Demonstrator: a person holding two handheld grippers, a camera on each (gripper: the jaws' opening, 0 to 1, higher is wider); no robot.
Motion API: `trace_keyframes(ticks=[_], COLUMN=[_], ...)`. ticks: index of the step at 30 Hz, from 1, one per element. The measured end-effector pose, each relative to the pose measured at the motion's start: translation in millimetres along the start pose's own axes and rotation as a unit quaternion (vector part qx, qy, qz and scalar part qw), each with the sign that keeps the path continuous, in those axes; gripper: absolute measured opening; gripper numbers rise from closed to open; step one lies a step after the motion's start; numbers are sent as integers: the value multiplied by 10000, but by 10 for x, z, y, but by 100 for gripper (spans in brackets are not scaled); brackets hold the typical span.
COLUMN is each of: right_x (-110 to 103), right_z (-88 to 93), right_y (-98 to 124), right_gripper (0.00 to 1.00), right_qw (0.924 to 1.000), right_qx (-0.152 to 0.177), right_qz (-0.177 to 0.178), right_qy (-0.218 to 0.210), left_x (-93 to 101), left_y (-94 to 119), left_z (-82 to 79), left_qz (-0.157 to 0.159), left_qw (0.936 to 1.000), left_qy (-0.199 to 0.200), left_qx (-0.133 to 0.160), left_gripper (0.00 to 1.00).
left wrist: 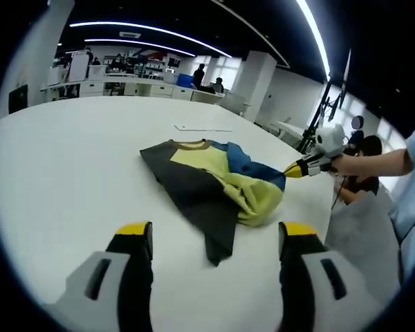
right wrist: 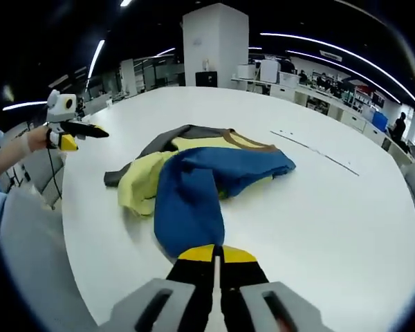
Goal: Fold the garment on the visible template until the final outline fits inside the template.
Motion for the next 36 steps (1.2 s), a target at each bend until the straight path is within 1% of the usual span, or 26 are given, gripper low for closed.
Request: trace_keyframes(ticks=[4, 7, 9, 12, 13, 16, 18, 22, 25, 28, 32, 34, 35, 36], right_x=[174, 346, 429, 545, 585, 715, 773, 926, 1090, 1223, 1382, 1460, 1507, 1541], right_z=[110, 214, 278, 357, 384, 460, 488, 552, 581, 601, 613, 615, 612, 605], right_y=[266, 466, 558, 694, 727, 849, 896, 1005, 1101, 1167, 1227, 1260, 1277, 1288], right_gripper=[0, 0, 0, 0, 0, 0, 0, 0, 0, 0, 0, 0, 0, 0], right_qw=[9997, 9988, 9980, 9956, 9956, 9932, 9922, 9907, 9885, 9858, 9836, 9818, 9799, 9793], right_qx=[-66, -112, -172, -111, -154, -167, -190, -321, -400, -454, -569, -567, -515, -495], right_qz=[230, 452, 566, 729, 773, 958, 1023, 1171, 1327, 1480, 1613, 1680, 1737, 1759], right_qy=[-30, -143, -235, -572, -509, -646, -680, -615, -600, -646, -578, -679, -839, -873], left_x=[17, 28, 35, 38, 46, 51, 50, 42, 32, 24, -4, -14, -21, -35], left_y=[-30, -55, -71, -94, -98, -108, -114, -128, -129, -127, -122, -117, -115, -113], left_z=[10, 21, 25, 26, 25, 26, 32, 46, 47, 47, 58, 65, 70, 77], left_qz=[35, 58, 72, 89, 95, 102, 104, 98, 81, 64, 18, -1, -13, -31], left_qw=[10000, 10000, 10000, 9999, 9999, 9999, 9999, 9999, 9999, 9999, 9999, 9998, 9998, 9998], left_qy=[-1, 9, 12, 8, 3, -5, -9, -6, 3, 8, 20, 22, 19, 16], left_qx=[-14, -23, -32, -46, -51, -71, -93, -127, -134, -141, -166, -179, -187, -200], left_gripper=[71, 71, 71, 71, 71, 71, 71, 71, 71, 71, 71, 71, 71, 71])
Point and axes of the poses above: the point that each gripper's makers call its tool centre point, and the gripper's own axes: y roughly backward along the fingers, x roughly to its right, z roughly out of its underside, the point moved 3 cm from there along y, roughly backward along the fingers, and after that the axes turned 9 degrees about x, right-handed, at the moved point
